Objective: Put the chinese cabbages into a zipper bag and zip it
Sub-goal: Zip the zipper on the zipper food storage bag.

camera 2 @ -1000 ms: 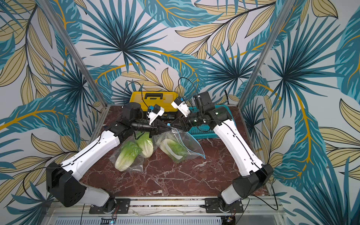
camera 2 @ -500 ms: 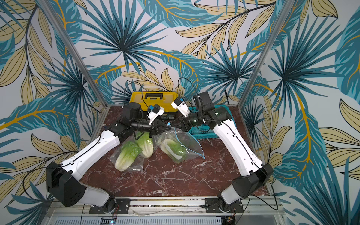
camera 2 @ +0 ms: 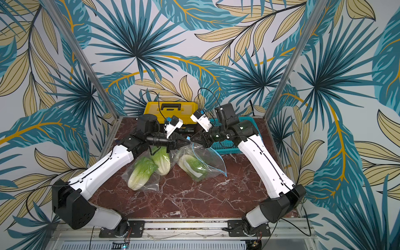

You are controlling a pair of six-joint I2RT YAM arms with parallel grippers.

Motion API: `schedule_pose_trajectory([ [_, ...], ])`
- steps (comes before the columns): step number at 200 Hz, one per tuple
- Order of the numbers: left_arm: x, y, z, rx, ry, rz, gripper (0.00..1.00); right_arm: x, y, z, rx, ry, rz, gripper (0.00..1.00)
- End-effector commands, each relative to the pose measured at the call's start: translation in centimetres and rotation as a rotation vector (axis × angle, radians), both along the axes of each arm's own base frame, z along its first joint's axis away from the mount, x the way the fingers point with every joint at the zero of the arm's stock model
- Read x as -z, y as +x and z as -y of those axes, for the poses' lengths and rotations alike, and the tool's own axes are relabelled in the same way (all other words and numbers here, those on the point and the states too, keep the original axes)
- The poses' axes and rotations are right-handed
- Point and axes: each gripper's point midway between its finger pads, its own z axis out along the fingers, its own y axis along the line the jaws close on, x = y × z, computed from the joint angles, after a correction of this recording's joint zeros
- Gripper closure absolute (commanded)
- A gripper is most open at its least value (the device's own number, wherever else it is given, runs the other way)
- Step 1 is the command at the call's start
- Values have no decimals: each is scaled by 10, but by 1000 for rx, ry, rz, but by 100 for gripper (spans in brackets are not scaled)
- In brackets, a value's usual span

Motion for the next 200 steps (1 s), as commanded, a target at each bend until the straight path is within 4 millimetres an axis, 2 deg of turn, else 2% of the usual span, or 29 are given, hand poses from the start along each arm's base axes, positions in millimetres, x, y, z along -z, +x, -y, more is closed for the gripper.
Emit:
schedule_pose_trajectory([
  [1,0,4,-2,-12,10,27,82,-6,-9,-3,-19,45,-30,100],
  [53,-8,6,-5,-15,5,71,81,-2,-13,-4,-44,44,-54,100],
  [93,-15,-1,-5,7,-9,90,81,-1,-11,-3,-36,30,-48,100],
  [142,-25,-12,-5,33,-26,116,75,0,-8,-3,-29,20,-50,100],
  [163,-28,-13,-5,45,-33,125,77,-1,-8,-3,-30,22,-52,100],
  [200,-26,-16,1,70,-35,118,86,-1,-8,-4,-30,29,-58,100],
])
